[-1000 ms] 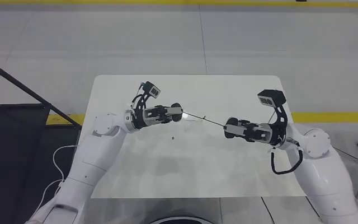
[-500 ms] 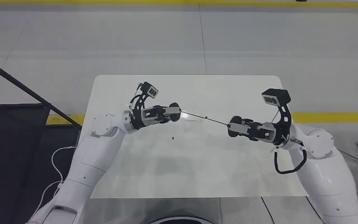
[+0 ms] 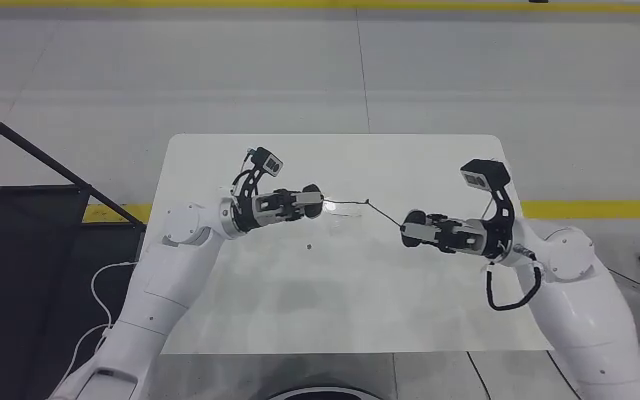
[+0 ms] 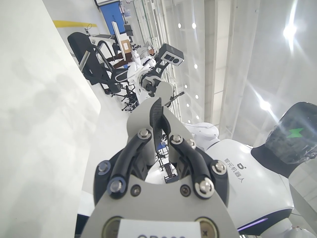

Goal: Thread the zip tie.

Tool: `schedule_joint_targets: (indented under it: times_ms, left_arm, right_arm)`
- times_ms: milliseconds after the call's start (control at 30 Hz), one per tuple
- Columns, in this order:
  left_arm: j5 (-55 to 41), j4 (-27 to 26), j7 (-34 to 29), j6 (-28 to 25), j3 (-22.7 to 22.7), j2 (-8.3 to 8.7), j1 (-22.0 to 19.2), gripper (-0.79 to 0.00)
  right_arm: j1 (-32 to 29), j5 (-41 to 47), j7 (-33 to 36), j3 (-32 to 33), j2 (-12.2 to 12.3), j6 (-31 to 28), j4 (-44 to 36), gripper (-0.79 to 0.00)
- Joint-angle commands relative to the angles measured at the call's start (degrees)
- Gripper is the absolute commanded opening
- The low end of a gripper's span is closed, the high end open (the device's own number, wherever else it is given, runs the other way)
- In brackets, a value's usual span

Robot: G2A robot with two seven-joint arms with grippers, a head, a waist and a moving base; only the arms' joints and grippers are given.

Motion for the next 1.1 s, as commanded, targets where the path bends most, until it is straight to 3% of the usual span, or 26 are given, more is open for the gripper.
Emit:
schedule_joint_targets:
  times_ms: [0,233,333,633,867,1067]
  left_arm:
    - [0.9,-0.3,1.7,-0.1,-0.3,0.06,0.1,0.0]
    - [8.4,-4.6,12.8,0.3,-3.9,0.97,3.5,0.0]
    - [10.3,-7.4,15.7,1.7,-6.4,1.59,6.1,0.0]
    - [21.7,-15.2,27.9,9.0,-12.7,3.21,13.6,0.0]
    - [22.3,-19.9,33.6,12.3,-16.6,3.75,19.0,0.0]
    - [21.9,-20.2,33.7,12.0,-16.9,3.76,19.4,0.0]
  right_arm:
    - [1.3,-3.1,-0.2,-0.2,0.0,0.4,-0.3,-0.785]
    - [5.8,-17.2,-4.1,-1.6,-0.2,6.4,-4.7,-0.785]
    - [8.7,-29.3,-6.4,-3.1,-0.3,11.5,-7.8,-0.785]
    - [18.0,-60.6,-7.3,-15.6,-2.1,26.7,-13.6,-0.785]
    - [23.1,-72.8,-4.6,-24.6,-4.2,33.3,-11.6,-0.785]
    - [23.8,-72.5,-4.9,-25.6,-4.8,34.2,-10.9,-0.785]
